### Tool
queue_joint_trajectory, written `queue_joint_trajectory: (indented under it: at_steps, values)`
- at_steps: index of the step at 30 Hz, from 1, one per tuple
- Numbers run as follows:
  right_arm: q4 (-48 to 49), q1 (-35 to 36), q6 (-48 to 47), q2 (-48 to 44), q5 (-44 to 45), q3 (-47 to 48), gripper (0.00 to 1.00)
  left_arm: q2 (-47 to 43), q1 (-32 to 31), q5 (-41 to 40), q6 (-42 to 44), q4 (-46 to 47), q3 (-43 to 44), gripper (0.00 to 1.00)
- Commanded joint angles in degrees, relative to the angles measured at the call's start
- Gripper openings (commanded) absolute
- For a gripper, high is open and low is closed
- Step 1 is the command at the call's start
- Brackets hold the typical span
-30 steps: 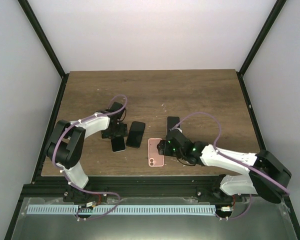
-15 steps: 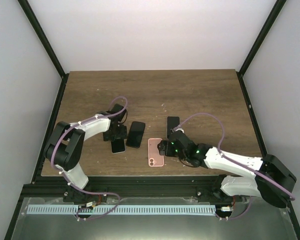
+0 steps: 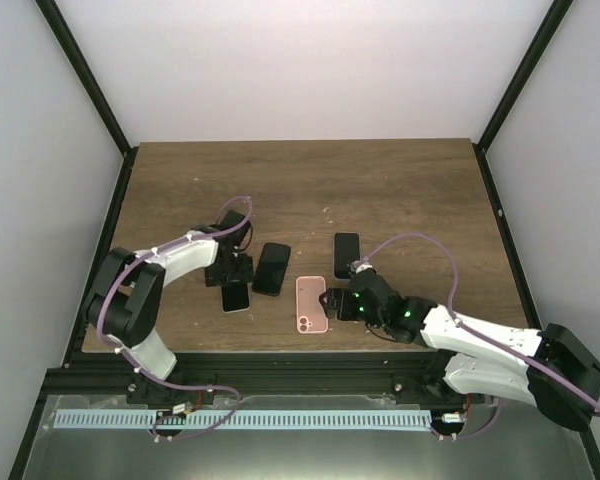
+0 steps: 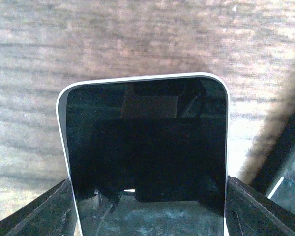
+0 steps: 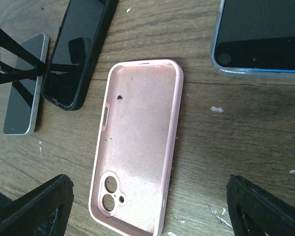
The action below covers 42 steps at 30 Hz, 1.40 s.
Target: Put the phone into the phone case
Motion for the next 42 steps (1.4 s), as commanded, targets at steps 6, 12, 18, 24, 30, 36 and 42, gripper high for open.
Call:
queue_joint_trajectory:
  at_steps: [6, 12, 18, 24, 30, 36, 42]
  values:
    - [2.3, 0.3, -1.7, -1.0, -0.6, -1.2, 0.86, -8.5, -0.3, 4.2, 0.7, -4.5, -0.7, 0.57]
    - [1.9, 0.3, -1.5, -1.1, 0.3, -0.6, 0.84, -13.8, -0.6, 10.2, -0.4, -3.7, -1.1, 0.54]
    - [0.8, -0.5, -1.8, -1.2, 1.8, -1.4, 0.84, -15.6, -4.7, 14.0, -4.5, -1.0, 0.1, 0.53]
    - [0.8, -2.9, -3.5, -4.0, 1.3, -2.6, 0.80, -14.0, -10.9, 17.5, -10.2, 4.6, 1.9, 0.53]
    - [1.6, -7.0, -4.7, -8.8, -4.1, -5.5, 0.78, -10.4, -17.5, 19.4, -16.5, 13.1, 2.1, 0.53]
    - [-1.3, -7.1, -3.1, -13.9, -1.5, -7.5, 0.77, -4.2, -21.4, 19.1, -19.4, 17.7, 5.7, 0.51]
    - [-0.7, -7.2, -1.9, -15.5, -2.2, -9.6, 0.77, -1.4, -22.1, 20.0, -21.0, 20.8, 6.8, 0.50]
